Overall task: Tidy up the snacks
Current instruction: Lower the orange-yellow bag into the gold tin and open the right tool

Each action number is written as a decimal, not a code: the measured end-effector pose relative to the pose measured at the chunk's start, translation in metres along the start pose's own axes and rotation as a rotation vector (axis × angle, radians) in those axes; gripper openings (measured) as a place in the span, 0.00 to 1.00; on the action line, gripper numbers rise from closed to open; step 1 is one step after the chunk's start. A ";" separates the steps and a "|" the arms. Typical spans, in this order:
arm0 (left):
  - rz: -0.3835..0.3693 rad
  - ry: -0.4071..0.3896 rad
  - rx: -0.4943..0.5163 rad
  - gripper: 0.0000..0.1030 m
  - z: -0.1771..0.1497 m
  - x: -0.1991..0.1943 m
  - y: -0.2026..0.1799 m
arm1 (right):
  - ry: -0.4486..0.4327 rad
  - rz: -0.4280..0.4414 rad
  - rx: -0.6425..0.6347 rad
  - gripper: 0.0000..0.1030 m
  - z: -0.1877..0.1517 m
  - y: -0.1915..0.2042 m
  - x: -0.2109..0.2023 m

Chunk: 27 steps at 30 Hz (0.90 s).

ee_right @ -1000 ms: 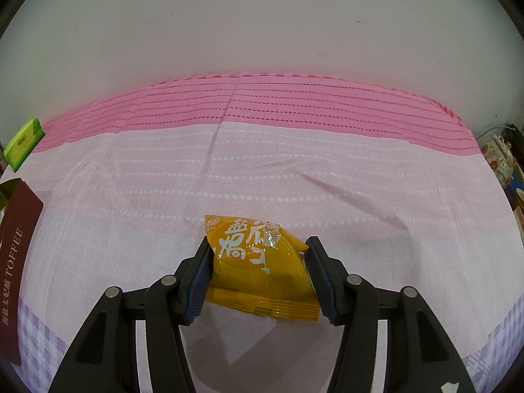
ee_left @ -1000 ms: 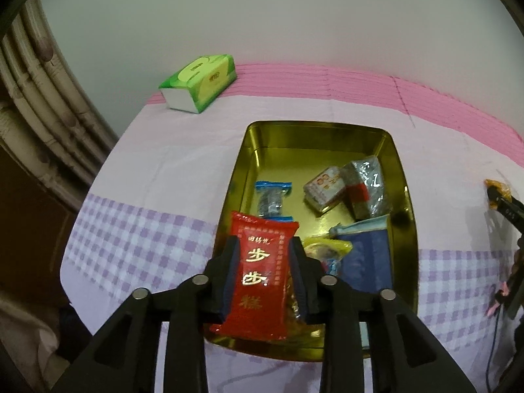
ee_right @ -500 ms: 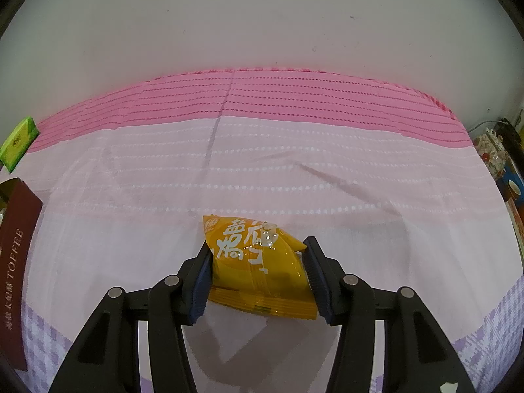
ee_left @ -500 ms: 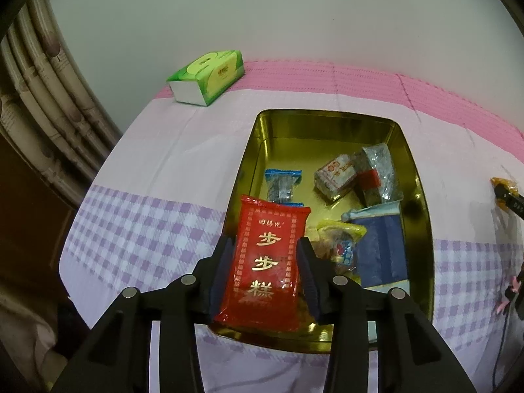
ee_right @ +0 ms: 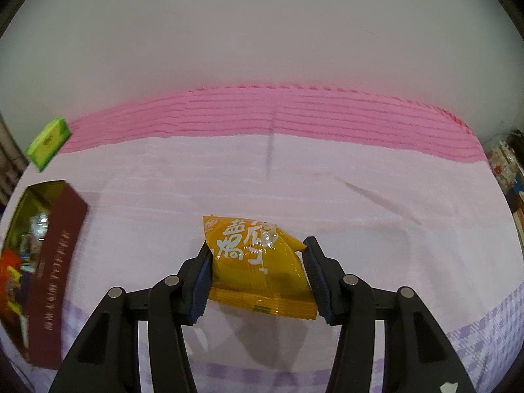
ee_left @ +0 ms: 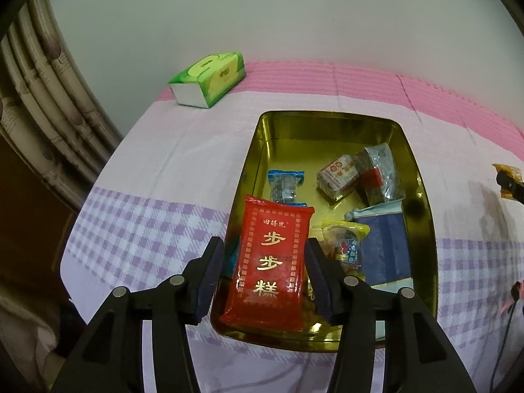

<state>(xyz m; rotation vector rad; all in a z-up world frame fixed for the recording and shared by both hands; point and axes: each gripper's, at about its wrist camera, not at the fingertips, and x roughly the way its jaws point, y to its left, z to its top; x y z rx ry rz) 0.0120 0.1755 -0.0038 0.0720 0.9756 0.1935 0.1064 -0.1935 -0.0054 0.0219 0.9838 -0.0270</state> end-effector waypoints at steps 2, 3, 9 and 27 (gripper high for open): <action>0.001 -0.003 -0.013 0.51 0.001 -0.001 0.004 | -0.009 0.028 -0.017 0.48 0.003 0.013 -0.006; 0.001 -0.005 -0.020 0.51 0.001 -0.002 0.006 | -0.012 0.041 -0.025 0.48 0.004 0.019 -0.008; 0.012 -0.002 -0.069 0.52 0.003 -0.003 0.023 | -0.031 0.132 -0.083 0.48 0.010 0.067 -0.024; 0.051 0.023 -0.151 0.53 -0.008 -0.006 0.056 | -0.010 0.314 -0.289 0.48 0.003 0.206 -0.029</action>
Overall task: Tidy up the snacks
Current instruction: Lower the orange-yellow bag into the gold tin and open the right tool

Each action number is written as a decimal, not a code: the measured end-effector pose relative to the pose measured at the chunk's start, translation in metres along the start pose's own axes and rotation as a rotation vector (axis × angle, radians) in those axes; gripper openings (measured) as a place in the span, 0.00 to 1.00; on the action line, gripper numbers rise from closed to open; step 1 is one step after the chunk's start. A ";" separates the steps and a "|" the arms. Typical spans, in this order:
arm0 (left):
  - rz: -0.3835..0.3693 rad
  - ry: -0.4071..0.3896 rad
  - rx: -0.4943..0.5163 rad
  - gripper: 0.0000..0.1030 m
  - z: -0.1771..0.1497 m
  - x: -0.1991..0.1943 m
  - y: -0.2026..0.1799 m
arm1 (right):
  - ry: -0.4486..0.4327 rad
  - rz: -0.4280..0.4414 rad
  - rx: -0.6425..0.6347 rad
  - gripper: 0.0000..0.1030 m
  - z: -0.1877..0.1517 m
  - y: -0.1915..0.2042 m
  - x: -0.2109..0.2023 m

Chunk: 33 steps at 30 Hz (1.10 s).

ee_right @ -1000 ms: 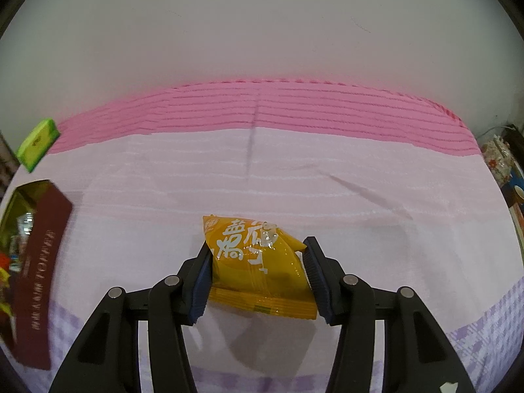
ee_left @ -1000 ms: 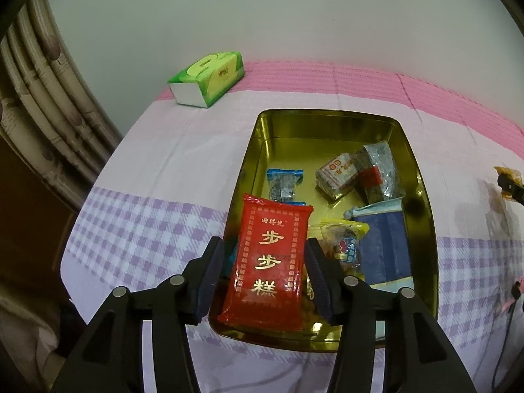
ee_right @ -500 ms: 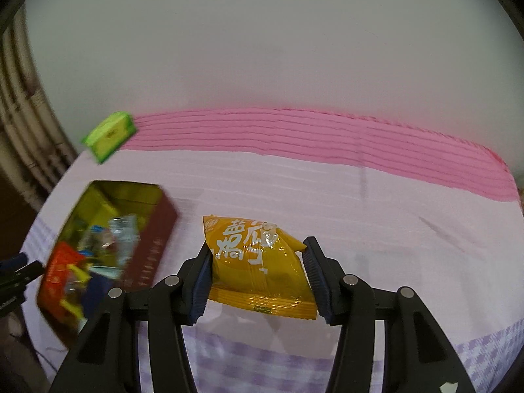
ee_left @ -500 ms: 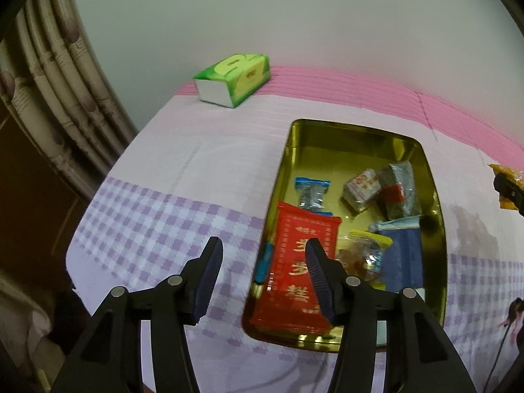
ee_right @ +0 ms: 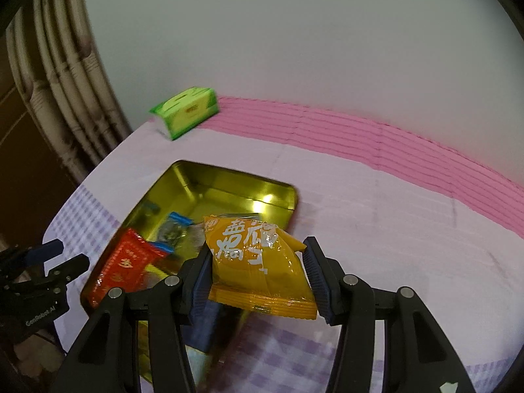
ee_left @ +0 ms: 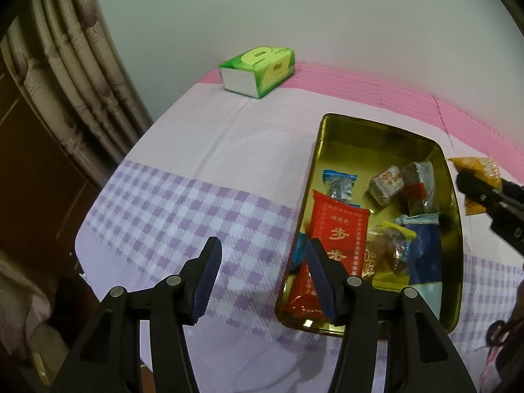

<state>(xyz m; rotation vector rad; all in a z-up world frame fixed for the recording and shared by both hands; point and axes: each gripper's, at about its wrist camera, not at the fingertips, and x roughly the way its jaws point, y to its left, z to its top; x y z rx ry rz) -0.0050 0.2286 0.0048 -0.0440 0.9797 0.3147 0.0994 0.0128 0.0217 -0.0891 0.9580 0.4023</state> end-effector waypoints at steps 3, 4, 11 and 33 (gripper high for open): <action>-0.003 0.008 -0.023 0.54 0.001 0.002 0.004 | 0.013 0.004 -0.012 0.48 0.002 0.008 0.008; -0.002 0.010 -0.026 0.54 0.001 0.002 0.005 | 0.016 0.004 -0.015 0.48 0.003 0.010 0.011; 0.023 0.010 -0.028 0.59 0.001 0.003 0.006 | 0.048 -0.006 -0.020 0.48 0.005 0.016 0.027; 0.031 0.020 -0.022 0.59 0.001 0.005 0.004 | 0.095 -0.037 -0.054 0.50 -0.002 0.024 0.048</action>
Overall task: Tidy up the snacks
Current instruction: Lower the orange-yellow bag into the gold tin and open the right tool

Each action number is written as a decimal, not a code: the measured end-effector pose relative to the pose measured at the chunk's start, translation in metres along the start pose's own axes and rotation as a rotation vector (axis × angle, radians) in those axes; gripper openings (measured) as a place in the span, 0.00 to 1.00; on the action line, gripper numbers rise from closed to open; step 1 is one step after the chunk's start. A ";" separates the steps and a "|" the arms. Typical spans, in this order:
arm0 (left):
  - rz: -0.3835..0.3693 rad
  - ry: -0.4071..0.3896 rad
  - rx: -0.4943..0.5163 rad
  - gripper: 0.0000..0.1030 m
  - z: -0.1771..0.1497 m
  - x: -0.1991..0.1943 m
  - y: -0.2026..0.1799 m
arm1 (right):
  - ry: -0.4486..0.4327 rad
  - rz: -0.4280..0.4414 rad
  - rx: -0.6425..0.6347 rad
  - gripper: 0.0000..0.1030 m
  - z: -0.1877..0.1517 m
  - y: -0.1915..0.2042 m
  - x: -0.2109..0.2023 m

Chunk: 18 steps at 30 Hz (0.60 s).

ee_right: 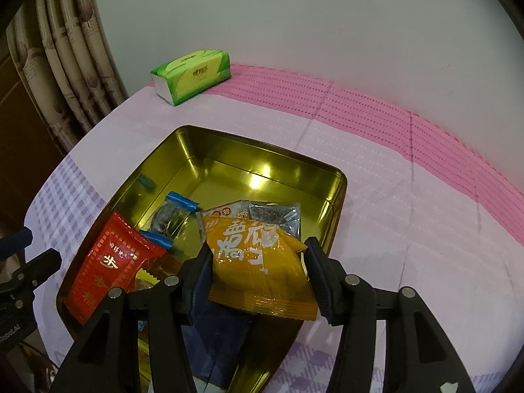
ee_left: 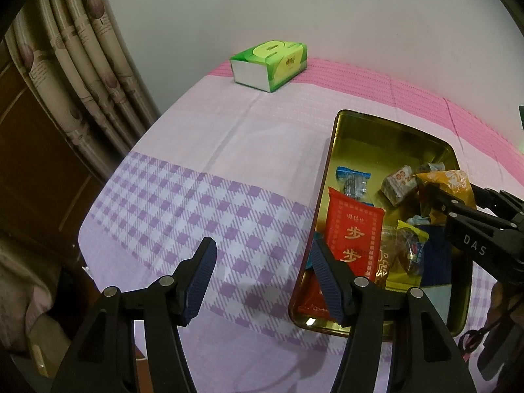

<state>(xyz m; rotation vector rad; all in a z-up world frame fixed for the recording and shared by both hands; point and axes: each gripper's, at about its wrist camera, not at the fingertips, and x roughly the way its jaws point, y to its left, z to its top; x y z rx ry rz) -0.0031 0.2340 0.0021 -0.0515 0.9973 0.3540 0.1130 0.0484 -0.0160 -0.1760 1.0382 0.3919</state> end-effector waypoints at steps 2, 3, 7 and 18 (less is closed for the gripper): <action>-0.001 0.000 -0.001 0.59 0.000 0.000 0.000 | 0.000 0.000 0.003 0.50 -0.001 0.000 0.000; -0.001 -0.001 0.001 0.59 0.000 0.000 0.000 | -0.001 0.001 0.004 0.50 -0.001 0.000 0.000; 0.002 0.000 0.010 0.59 -0.002 0.002 -0.003 | -0.001 0.006 0.012 0.50 -0.001 0.000 -0.001; 0.008 0.006 0.030 0.59 -0.004 0.002 -0.006 | -0.042 0.014 0.034 0.73 -0.003 0.006 -0.027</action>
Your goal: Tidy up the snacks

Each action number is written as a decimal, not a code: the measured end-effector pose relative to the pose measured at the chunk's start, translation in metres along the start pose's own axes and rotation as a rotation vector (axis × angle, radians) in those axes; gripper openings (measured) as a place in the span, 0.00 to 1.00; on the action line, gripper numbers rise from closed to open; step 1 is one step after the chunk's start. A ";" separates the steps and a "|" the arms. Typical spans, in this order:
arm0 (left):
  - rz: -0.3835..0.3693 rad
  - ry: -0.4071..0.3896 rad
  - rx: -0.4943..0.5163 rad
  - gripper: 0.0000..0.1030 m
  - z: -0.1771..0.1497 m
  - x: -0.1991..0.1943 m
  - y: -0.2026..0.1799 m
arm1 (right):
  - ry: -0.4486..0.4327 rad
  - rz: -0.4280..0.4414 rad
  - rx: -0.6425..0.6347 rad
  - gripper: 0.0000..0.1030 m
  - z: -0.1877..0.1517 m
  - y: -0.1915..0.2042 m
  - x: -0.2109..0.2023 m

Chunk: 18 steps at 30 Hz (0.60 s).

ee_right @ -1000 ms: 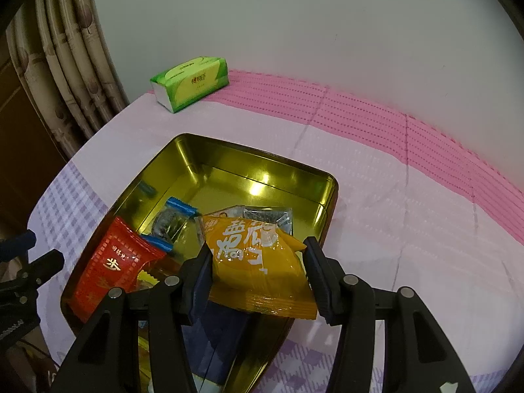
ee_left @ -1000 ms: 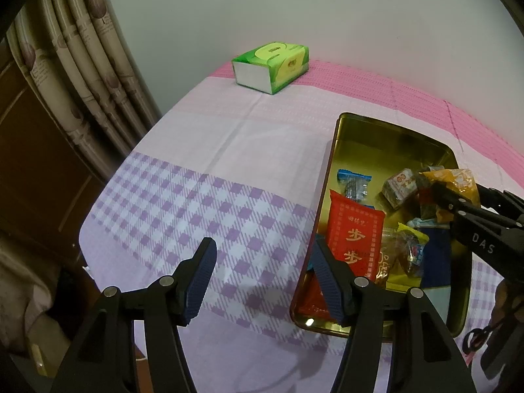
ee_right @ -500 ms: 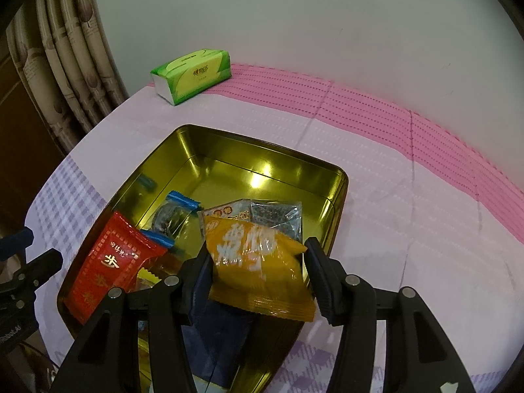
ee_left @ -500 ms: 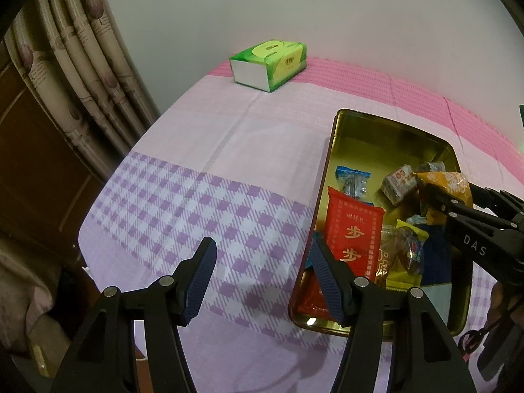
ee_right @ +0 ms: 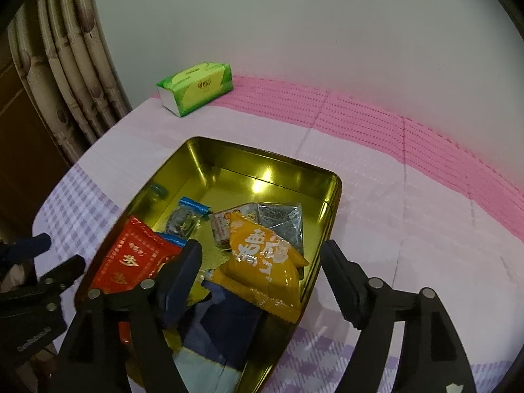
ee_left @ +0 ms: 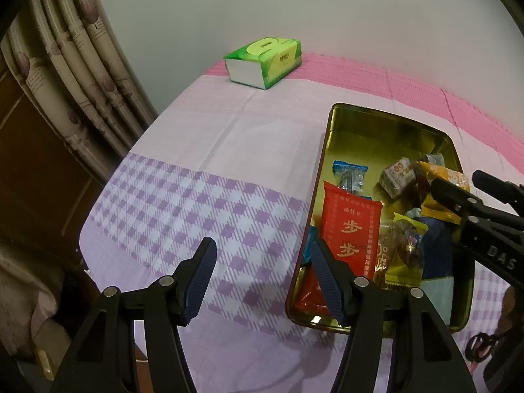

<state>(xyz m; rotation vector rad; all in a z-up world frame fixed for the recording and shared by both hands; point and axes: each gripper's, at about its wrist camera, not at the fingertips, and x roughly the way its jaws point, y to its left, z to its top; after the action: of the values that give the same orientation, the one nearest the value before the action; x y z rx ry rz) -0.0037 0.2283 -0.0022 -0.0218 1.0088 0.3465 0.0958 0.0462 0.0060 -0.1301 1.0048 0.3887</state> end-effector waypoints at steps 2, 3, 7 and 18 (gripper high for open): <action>0.001 -0.001 0.005 0.59 0.000 -0.001 0.000 | -0.001 -0.001 0.009 0.75 0.000 -0.001 -0.005; 0.001 -0.001 0.006 0.59 0.000 0.000 -0.001 | -0.004 -0.002 0.013 0.77 -0.001 -0.001 -0.009; 0.002 0.002 0.017 0.59 -0.001 -0.001 -0.003 | -0.011 -0.013 0.021 0.87 -0.008 -0.003 -0.023; 0.019 0.010 0.072 0.60 -0.012 -0.004 -0.011 | 0.090 -0.027 0.059 0.96 -0.052 -0.009 -0.035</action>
<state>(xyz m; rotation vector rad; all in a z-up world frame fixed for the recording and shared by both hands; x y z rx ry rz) -0.0126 0.2148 -0.0068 0.0511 1.0317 0.3278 0.0409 0.0145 0.0067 -0.1084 1.1013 0.3300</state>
